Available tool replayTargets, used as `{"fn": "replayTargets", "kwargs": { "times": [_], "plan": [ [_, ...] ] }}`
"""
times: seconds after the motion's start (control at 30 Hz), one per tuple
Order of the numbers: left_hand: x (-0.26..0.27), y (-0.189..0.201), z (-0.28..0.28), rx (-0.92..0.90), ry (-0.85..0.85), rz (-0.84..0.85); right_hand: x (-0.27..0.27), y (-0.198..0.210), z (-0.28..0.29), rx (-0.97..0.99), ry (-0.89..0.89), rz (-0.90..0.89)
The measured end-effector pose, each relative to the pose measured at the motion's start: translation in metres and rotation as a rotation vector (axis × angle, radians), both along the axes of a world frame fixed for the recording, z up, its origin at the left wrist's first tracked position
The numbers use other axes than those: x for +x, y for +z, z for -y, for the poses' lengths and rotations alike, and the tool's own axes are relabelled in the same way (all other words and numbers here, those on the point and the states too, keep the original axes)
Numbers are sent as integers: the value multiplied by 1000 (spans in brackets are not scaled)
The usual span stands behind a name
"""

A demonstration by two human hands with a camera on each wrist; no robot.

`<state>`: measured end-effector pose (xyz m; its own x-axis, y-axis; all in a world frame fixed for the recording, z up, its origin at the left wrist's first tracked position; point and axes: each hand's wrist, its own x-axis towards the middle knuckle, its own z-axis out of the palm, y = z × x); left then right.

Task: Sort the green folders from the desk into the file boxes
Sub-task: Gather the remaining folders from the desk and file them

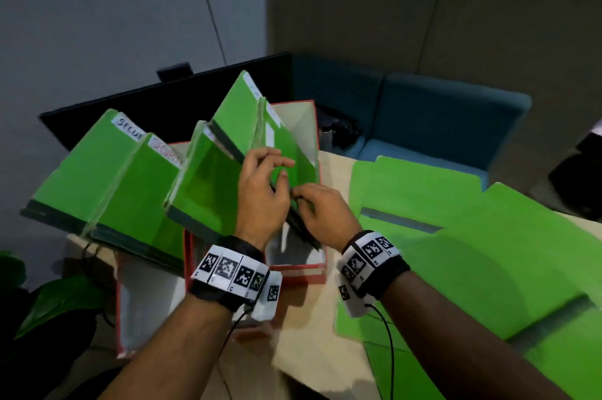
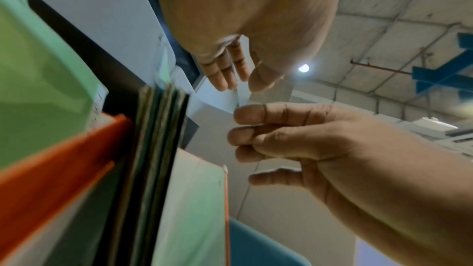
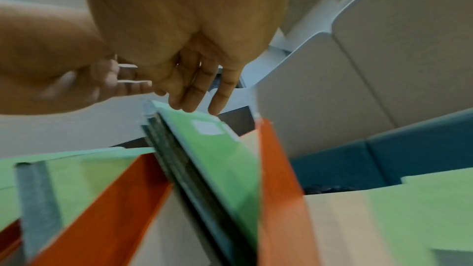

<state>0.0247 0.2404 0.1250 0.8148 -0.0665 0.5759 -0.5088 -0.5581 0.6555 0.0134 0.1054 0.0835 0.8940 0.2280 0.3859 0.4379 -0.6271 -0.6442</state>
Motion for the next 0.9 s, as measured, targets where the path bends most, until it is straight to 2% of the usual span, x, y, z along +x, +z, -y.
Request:
{"fn": "replayTargets", "kwargs": {
  "times": [0.23, 0.37, 0.53, 0.77, 0.9],
  "plan": [
    [-15, -66, 84, 79, -222, -191, -50, -49, 112, 14, -295, -92],
    [-29, -105, 123, 168, -308, -337, -85, -70, 167, -54, -460, -349],
    [-42, -133, 161, 309, -405, -500, -130, -89, 226, -130, -606, -517],
    [-48, -167, 196, 504, -373, -796, -185, -121, 281, -176, -813, -765],
    [-47, -185, 201, 521, -316, -939, -211, -141, 300, -156, -935, -877]
  ]
}}
